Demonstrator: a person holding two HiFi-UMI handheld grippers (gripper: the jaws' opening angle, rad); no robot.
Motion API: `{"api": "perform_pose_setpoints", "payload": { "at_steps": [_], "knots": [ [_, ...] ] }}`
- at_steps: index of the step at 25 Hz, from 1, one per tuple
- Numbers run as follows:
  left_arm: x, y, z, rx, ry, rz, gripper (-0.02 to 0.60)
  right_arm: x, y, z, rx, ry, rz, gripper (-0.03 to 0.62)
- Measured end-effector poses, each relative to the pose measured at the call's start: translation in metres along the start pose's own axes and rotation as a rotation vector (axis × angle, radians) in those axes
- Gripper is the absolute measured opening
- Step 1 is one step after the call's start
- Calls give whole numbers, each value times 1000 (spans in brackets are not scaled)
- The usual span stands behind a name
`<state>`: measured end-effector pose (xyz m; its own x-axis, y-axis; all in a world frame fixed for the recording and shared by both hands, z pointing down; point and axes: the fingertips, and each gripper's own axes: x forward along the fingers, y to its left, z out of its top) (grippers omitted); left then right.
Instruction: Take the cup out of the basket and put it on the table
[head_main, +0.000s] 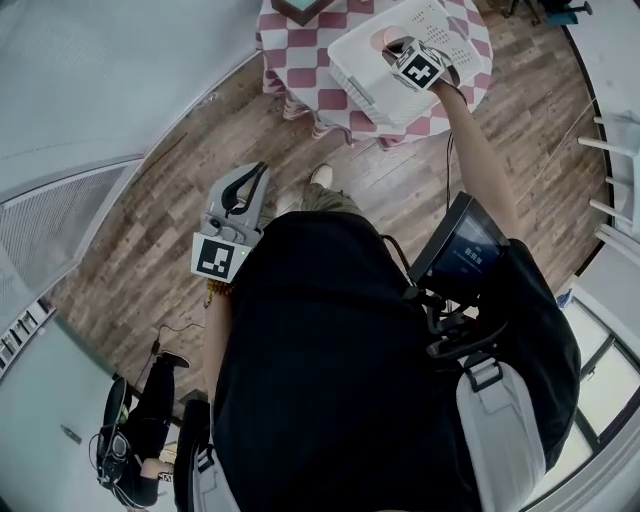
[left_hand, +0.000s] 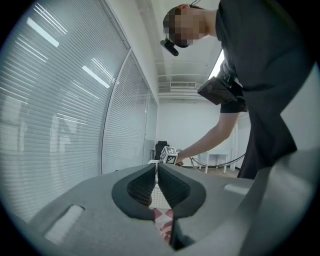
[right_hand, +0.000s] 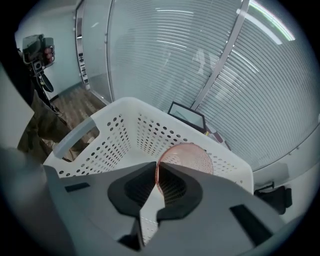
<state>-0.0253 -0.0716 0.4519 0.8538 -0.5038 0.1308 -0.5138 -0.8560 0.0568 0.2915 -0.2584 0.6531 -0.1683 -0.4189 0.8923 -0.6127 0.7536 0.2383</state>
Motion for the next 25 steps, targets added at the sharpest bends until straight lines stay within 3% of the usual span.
{"api": "perform_pose_setpoints", "payload": {
  "at_steps": [13,25],
  "knots": [
    [15,22,15,31,-7,-80,6,-52,-8,35,71,-136,-115,25],
    [15,21,20,48,-21,-100,6,-107,2,71,105,-297,-211,25]
  ]
}}
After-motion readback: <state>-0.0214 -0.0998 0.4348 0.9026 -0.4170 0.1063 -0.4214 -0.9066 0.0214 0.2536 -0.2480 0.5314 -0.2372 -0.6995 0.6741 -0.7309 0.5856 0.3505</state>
